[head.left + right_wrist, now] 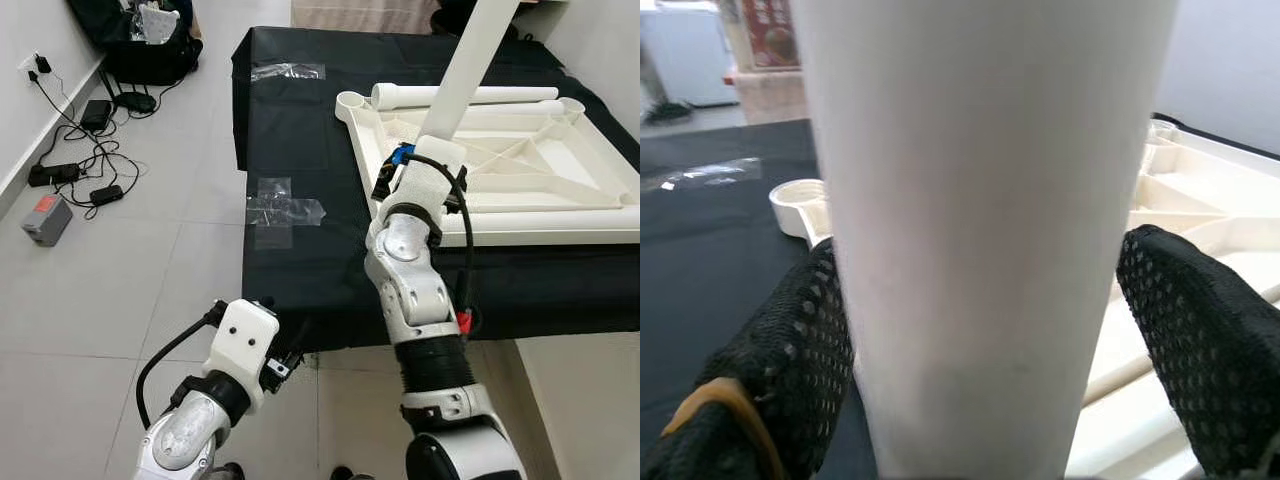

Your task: Building children table

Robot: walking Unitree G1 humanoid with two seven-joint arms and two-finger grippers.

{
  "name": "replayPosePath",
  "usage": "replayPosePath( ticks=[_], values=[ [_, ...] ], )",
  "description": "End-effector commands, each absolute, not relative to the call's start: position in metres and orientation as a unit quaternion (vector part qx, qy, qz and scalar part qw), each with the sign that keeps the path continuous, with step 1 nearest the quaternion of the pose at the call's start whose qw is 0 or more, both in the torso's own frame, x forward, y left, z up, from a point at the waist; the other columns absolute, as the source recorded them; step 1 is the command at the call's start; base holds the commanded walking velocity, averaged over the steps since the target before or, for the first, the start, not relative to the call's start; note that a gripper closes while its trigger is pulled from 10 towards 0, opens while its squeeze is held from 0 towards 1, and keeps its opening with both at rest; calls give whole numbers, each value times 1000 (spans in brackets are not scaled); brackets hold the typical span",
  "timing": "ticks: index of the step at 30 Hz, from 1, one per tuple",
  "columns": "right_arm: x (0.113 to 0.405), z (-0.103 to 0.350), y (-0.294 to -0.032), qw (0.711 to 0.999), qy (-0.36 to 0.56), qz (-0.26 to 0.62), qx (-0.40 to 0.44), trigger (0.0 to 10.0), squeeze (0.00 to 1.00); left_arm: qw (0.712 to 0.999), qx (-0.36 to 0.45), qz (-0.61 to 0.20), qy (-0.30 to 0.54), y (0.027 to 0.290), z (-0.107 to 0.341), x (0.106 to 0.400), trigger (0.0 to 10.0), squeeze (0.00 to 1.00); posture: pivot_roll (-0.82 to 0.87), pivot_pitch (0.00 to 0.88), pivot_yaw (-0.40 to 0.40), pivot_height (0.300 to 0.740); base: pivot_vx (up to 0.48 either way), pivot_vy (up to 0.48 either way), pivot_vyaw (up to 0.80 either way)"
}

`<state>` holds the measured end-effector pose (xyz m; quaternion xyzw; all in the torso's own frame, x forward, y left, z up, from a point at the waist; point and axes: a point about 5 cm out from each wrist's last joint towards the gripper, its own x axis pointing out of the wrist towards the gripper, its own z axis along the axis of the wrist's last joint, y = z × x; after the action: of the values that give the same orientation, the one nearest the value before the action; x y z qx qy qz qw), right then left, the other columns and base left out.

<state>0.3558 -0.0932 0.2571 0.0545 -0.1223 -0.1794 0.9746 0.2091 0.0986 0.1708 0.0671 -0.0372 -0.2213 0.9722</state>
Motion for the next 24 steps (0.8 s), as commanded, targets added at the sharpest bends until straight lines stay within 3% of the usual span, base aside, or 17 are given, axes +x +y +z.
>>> replayPosePath(
  ticks=[1,24],
  values=[
    [348,238,-87,981,-94,-150,80,10000,0,971,66,-230,-28,97,165,208,10000,0,86,231,-99,740,0,0,0],
    [328,223,-108,990,-90,-48,95,10000,0,970,67,-231,-26,97,162,209,10000,0,80,224,-94,740,0,0,0]
  ],
)
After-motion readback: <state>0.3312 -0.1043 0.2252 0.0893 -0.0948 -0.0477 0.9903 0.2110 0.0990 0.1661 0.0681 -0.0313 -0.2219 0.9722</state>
